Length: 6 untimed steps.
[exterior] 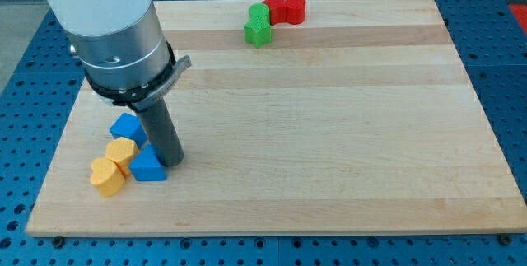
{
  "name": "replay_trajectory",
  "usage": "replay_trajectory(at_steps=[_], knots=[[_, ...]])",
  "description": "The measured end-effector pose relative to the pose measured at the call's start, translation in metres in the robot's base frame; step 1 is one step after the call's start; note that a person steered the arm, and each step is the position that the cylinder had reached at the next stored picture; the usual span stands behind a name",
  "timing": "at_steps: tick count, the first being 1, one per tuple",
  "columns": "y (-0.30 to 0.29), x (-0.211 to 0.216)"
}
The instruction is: Place the yellow hexagon at the center of the board
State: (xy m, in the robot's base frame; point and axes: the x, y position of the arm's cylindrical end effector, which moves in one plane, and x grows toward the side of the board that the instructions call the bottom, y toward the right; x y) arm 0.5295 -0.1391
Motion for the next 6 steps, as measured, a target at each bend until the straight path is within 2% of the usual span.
replay_trajectory(at_steps=[1,3,4,5,6], knots=[[0.004,0.0],[0.066,0.01],[0.07,0.052],[0.046,0.077],[-0.003,0.078]])
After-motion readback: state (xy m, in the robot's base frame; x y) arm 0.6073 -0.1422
